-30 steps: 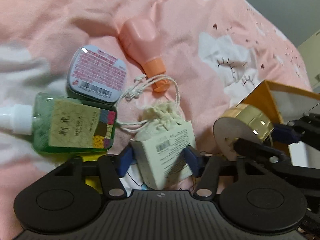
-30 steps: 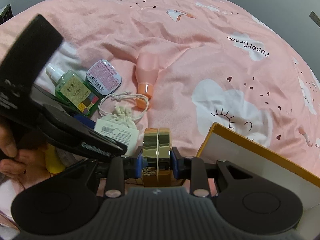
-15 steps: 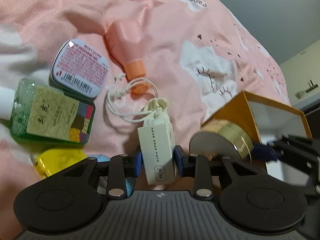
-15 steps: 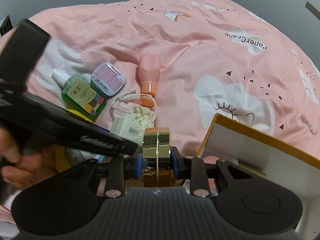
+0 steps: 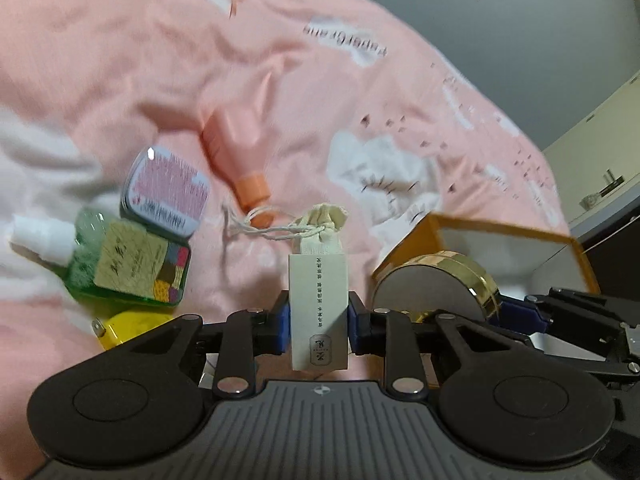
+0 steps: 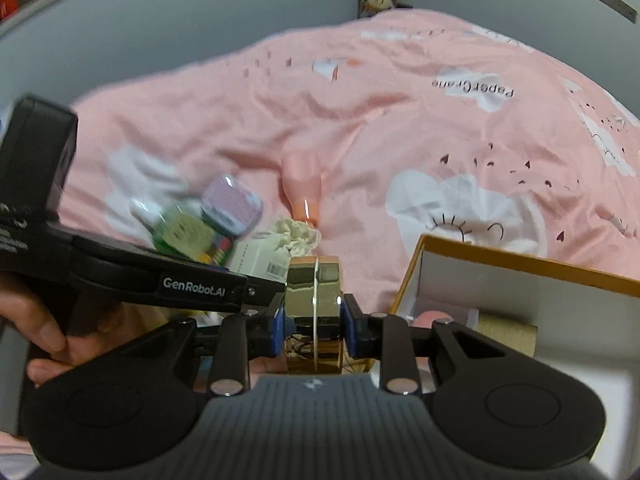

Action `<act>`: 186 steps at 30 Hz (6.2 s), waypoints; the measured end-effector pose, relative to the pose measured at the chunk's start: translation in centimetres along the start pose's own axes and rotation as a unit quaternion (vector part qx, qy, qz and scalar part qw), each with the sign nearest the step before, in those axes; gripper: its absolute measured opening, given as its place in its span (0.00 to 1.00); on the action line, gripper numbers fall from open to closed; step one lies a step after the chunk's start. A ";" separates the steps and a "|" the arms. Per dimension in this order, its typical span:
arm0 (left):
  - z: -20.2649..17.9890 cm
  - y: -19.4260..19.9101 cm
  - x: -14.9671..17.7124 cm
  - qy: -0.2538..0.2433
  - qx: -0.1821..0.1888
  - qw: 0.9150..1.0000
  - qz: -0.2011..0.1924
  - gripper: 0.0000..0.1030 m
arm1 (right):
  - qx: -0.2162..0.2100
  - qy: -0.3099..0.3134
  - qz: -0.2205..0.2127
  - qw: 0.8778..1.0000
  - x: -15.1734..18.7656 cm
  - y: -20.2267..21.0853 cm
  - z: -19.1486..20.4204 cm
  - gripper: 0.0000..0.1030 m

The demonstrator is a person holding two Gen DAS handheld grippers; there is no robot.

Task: Organize rigid objects
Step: 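Carry the compact with the right tool and the pouch with the left tool into the box, then open both tools to release the compact and pouch inside the box, then withdraw, then grasp the yellow-capped tube with the left tool while the right tool grasps the small white jar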

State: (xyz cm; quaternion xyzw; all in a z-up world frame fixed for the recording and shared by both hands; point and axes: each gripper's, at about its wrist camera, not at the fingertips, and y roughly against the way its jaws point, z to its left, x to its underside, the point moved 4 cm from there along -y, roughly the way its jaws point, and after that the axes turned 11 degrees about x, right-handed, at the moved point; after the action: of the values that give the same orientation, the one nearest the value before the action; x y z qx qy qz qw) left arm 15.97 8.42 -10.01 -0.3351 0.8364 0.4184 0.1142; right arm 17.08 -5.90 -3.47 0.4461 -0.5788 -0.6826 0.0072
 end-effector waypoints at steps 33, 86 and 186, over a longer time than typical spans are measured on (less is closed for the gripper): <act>-14.5 -9.8 5.6 -0.176 -0.006 0.962 0.209 0.30 | 0.115 -0.215 0.012 0.970 8.8 5.0 -14.5 0.27; -7.2 -3.3 1.2 -0.111 -0.026 0.989 0.097 0.38 | 0.077 -0.176 0.158 0.969 7.9 -1.2 -12.6 0.37; 2.1 8.9 0.6 -0.038 -0.124 0.991 0.026 0.39 | -0.043 0.032 0.058 0.997 -1.0 -0.1 6.7 0.48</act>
State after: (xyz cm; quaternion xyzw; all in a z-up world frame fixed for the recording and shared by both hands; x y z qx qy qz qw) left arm 9.52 13.56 -6.05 -0.3088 0.7814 0.5344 0.0923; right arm 13.58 -0.09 -3.40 0.4331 -0.5729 -0.6907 0.0843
